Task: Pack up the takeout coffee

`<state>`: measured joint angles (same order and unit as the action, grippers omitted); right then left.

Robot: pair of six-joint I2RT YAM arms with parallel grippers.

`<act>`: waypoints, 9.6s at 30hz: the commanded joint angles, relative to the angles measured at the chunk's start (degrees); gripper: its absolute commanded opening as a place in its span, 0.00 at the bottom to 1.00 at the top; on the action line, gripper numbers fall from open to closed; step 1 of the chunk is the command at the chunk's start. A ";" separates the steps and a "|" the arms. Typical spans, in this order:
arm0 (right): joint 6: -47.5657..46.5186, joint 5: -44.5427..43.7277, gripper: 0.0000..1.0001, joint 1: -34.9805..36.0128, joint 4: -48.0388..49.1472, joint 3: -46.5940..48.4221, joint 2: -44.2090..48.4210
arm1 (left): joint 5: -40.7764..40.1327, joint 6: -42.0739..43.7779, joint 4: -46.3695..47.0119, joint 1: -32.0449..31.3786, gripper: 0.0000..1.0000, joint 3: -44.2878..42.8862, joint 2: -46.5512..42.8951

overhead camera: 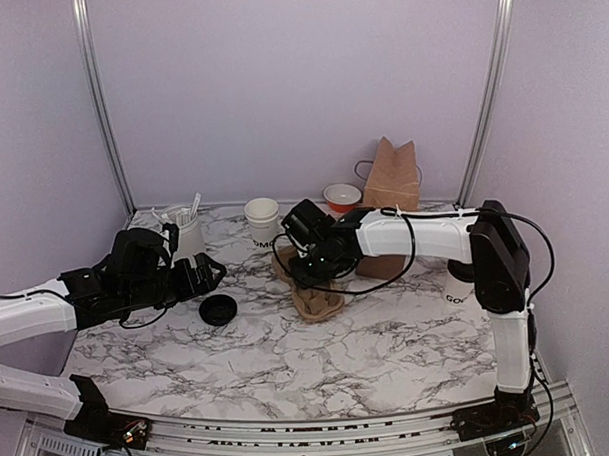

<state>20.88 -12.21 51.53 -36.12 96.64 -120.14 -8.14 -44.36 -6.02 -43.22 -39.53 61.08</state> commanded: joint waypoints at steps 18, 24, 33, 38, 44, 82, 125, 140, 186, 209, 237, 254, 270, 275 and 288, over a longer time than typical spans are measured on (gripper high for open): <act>-0.89 2.54 0.42 1.43 -0.51 0.28 4.76 | 0.67 0.42 0.28 0.24 0.99 0.23 1.24; -0.46 -0.22 0.41 5.18 -3.73 -2.60 6.05 | 0.85 0.33 0.31 0.24 0.99 0.33 1.15; -4.05 -3.02 0.56 7.82 -3.36 -13.61 14.23 | 1.18 0.07 0.90 0.24 0.99 0.68 1.44; -8.79 -2.56 0.62 9.40 -3.18 -13.79 12.73 | 1.87 -0.20 1.67 0.24 0.99 0.27 2.61; -12.85 -3.52 0.51 9.48 -3.84 -11.98 9.38 | 1.91 -0.02 1.56 0.24 0.99 0.57 2.23; -15.15 -6.26 0.29 9.05 -6.11 -5.76 2.83 | 1.37 -0.03 0.42 0.33 0.99 0.86 0.68; -11.75 -17.51 0.00 9.49 -13.69 9.26 3.33 | 11.88 -6.08 14.91 0.18 0.99 2.99 10.63; -11.02 -11.52 0.00 10.52 -11.49 8.12 2.11 | 16.24 -8.69 20.97 -2.11 0.96 -4.54 24.22; -8.97 -17.67 0.00 11.31 -14.73 9.17 6.97 | 14.34 -13.85 25.38 -2.66 0.62 -8.85 36.80; -5.32 -16.26 0.00 13.69 -12.96 2.63 7.83 | 16.16 -13.33 28.26 -3.18 0.54 -10.47 32.54; -4.36 -16.47 0.00 14.72 -12.34 0.13 11.03 | 15.43 -16.79 28.24 0.24 0.48 -17.88 44.47; -4.10 -16.13 0.00 14.30 -13.08 1.02 9.40 | 16.74 -14.95 29.75 0.24 0.54 -16.31 41.35; -4.31 -15.96 0.00 14.13 -13.28 1.85 8.77 | 16.22 -15.81 30.72 0.67 0.51 -14.62 41.30; -4.27 -16.10 0.00 14.12 -13.46 1.95 9.06 | 16.46 -16.36 30.72 1.10 0.49 -16.14 43.70; -4.17 -17.46 0.00 13.65 -13.45 1.99 10.84 | 16.35 -18.23 30.71 1.69 0.43 -16.15 46.67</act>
<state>16.08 -27.68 65.67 -50.11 96.29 -111.44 8.54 -61.73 24.08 -42.17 -55.66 106.89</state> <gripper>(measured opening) 0.008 0.447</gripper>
